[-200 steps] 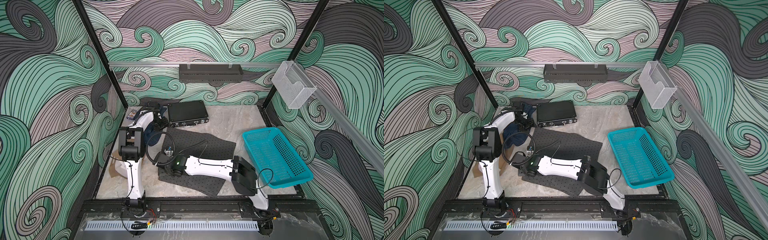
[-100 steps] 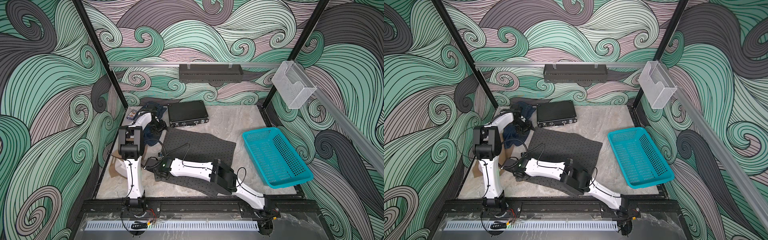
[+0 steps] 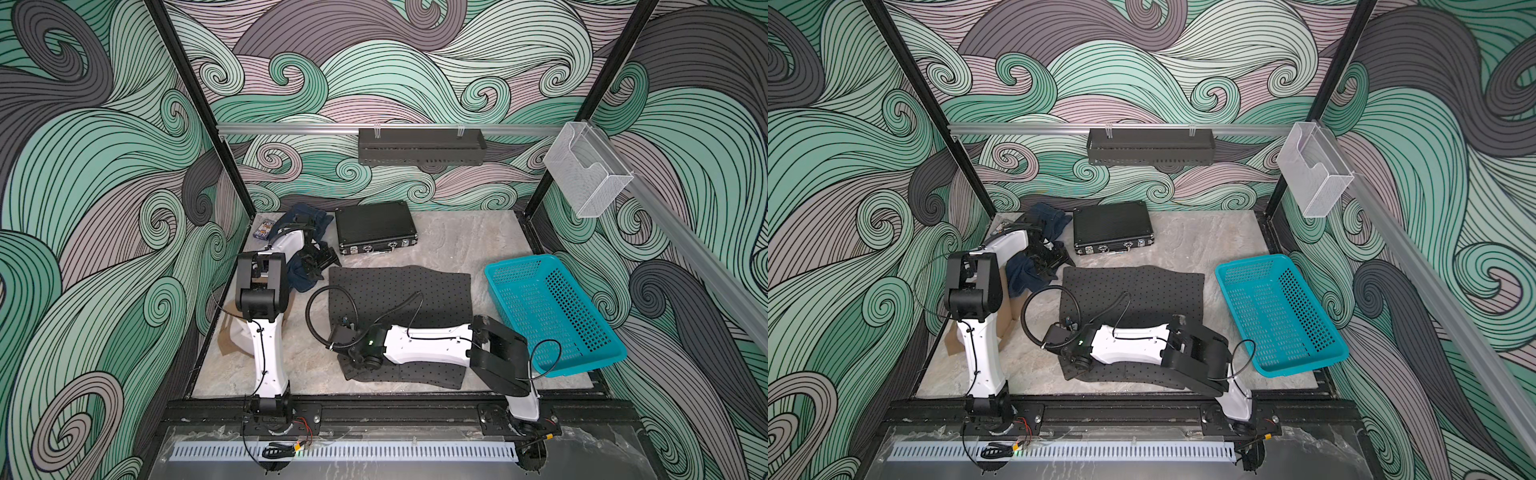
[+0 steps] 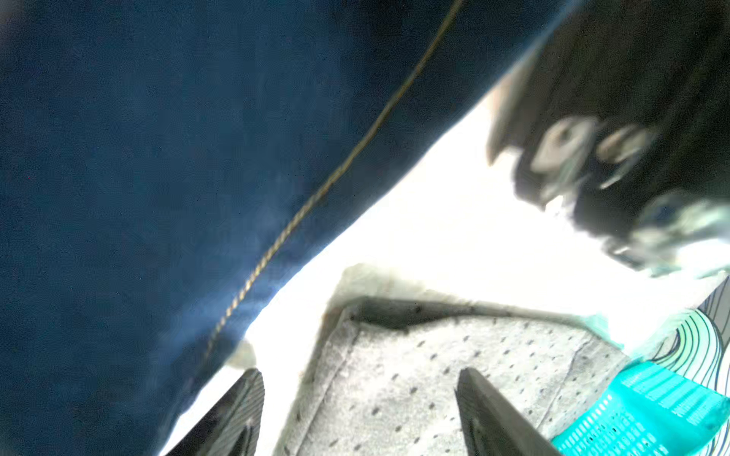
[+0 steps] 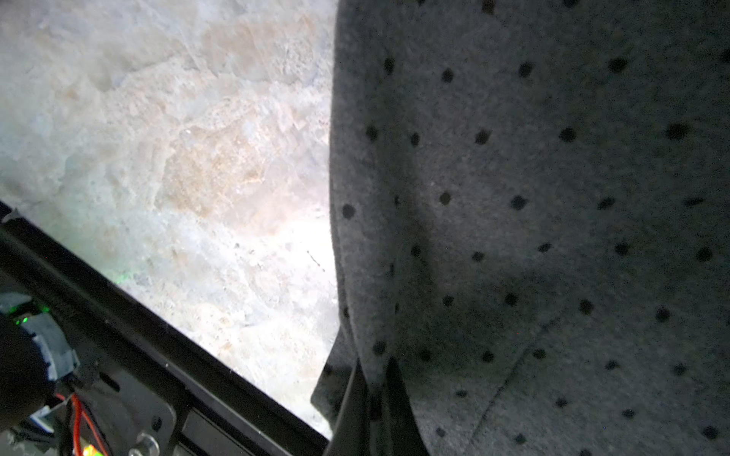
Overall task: Roll up the skirts
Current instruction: Fold the skirt at the center of the board.
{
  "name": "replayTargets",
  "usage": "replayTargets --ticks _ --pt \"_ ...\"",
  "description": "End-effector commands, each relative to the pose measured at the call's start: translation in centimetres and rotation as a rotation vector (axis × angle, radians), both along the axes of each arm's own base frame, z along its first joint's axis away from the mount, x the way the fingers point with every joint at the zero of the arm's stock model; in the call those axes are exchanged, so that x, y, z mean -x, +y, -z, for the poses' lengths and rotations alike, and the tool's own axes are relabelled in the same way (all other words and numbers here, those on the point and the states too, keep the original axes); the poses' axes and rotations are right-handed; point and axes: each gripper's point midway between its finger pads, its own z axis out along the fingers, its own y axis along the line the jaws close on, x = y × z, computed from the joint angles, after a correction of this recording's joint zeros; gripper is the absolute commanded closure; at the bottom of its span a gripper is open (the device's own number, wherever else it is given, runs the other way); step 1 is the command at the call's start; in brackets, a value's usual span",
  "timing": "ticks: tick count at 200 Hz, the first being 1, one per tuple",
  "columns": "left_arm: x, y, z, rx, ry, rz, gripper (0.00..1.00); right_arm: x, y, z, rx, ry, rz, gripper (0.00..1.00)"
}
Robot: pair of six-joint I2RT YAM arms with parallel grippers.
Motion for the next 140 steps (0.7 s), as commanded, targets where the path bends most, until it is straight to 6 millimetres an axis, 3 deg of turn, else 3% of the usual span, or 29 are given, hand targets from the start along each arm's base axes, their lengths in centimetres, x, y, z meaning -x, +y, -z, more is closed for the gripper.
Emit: replayTargets --ticks 1,58,92,103,128,140 --pt "1.2 -1.2 -2.3 0.068 -0.040 -0.028 0.22 0.8 0.8 -1.3 -0.095 0.018 -0.094 0.95" --pt "3.7 -0.5 -0.1 0.016 0.013 -0.003 0.26 2.1 0.0 -1.6 -0.134 0.039 -0.133 0.99" --pt "3.5 -1.1 1.6 0.035 0.029 0.038 0.38 2.1 -0.4 -2.2 -0.133 0.017 -0.132 0.99" --pt "3.4 -1.1 1.8 0.031 0.024 0.039 0.48 2.0 -0.7 -2.6 -0.133 0.003 -0.133 0.99" --pt "3.0 -1.1 0.5 0.031 -0.022 0.031 0.90 2.0 -1.1 -3.1 -0.136 -0.007 -0.141 1.00" --pt "2.6 -0.9 -0.8 0.024 -0.065 0.010 1.00 2.2 -1.1 -3.5 -0.139 0.003 -0.151 1.00"
